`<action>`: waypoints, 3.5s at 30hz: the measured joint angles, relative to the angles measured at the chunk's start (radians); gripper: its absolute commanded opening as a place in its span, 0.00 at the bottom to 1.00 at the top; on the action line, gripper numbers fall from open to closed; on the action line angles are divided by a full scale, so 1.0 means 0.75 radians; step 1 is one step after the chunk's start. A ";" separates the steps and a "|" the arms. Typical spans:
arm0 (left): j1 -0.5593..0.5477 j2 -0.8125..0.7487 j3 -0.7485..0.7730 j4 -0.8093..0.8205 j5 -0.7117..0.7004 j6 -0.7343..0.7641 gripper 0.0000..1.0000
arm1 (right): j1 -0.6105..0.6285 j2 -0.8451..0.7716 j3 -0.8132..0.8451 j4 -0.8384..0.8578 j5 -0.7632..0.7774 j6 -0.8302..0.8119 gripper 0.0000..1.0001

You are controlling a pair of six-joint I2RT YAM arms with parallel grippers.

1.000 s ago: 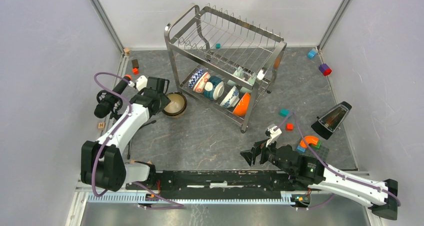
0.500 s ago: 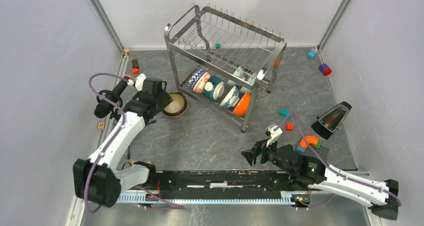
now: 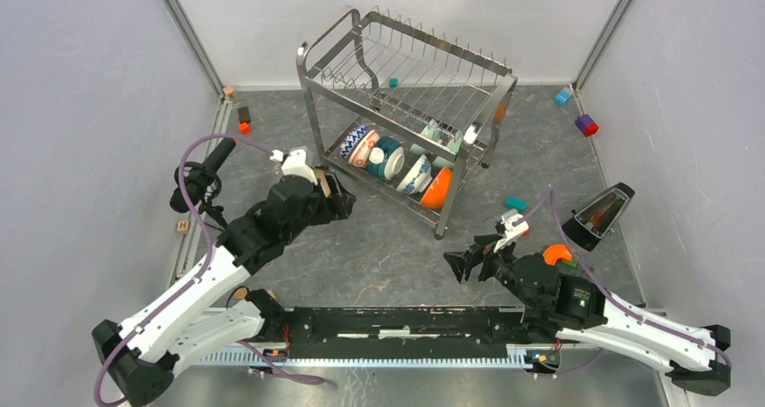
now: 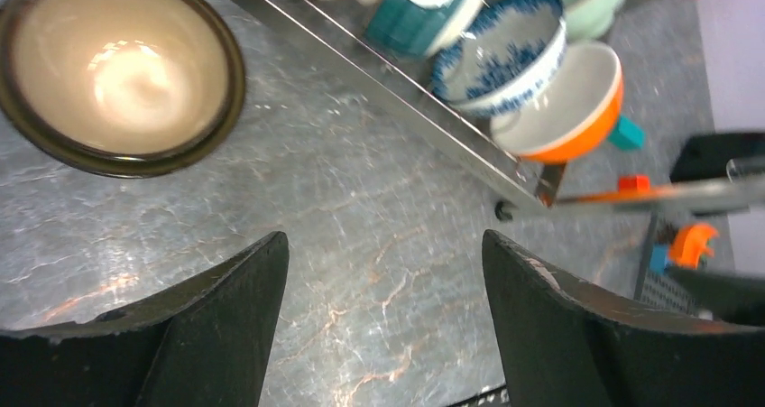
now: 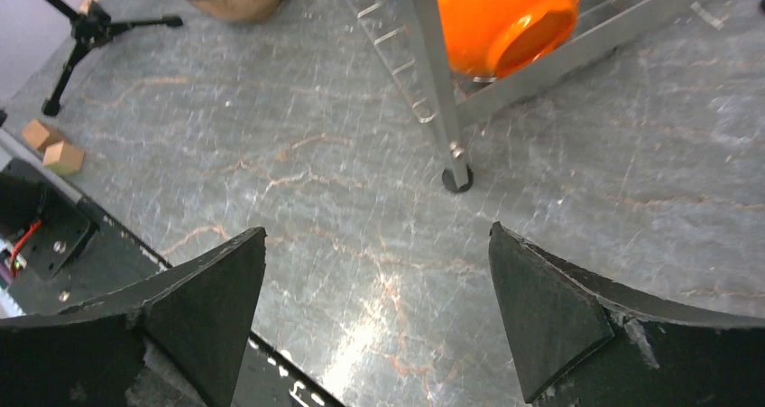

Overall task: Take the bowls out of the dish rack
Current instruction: Place the bowl with the bowl, then adjust the dish rack at the center of the board.

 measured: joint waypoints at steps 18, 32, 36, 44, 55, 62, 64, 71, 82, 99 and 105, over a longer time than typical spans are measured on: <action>-0.283 -0.359 -0.278 0.288 0.047 0.253 0.93 | 0.000 0.119 0.054 0.292 0.288 -0.272 0.95; -0.317 -0.404 -0.311 0.297 0.039 0.253 0.94 | -0.022 0.440 0.045 0.816 0.447 -0.627 0.89; -0.332 -0.406 -0.312 0.297 0.039 0.253 0.94 | -0.134 0.595 0.077 0.882 0.405 -0.683 0.84; -0.338 -0.420 -0.314 0.297 0.039 0.254 0.94 | -0.324 0.719 0.106 0.970 0.167 -0.666 0.71; -0.339 -0.405 -0.314 0.296 0.039 0.265 0.94 | -0.415 0.843 0.132 1.055 0.002 -0.615 0.49; -0.339 -0.402 -0.314 0.296 0.038 0.265 0.94 | -0.427 0.876 0.132 1.095 -0.057 -0.573 0.38; -0.338 -0.402 -0.314 0.296 0.036 0.265 0.94 | -0.427 0.891 0.132 1.112 -0.066 -0.565 0.36; -0.339 -0.402 -0.314 0.296 0.031 0.265 0.94 | -0.429 0.938 0.134 1.151 -0.073 -0.526 0.33; -0.338 -0.383 -0.314 0.300 0.024 0.265 0.94 | -0.469 0.850 0.143 0.992 -0.017 -0.515 0.88; -0.339 -0.153 -0.158 0.345 0.041 0.311 1.00 | -0.472 0.337 0.249 0.430 -0.124 -0.534 0.98; -0.339 -0.087 -0.099 0.402 0.055 0.320 1.00 | -0.472 0.130 0.249 0.285 -0.122 -0.492 0.98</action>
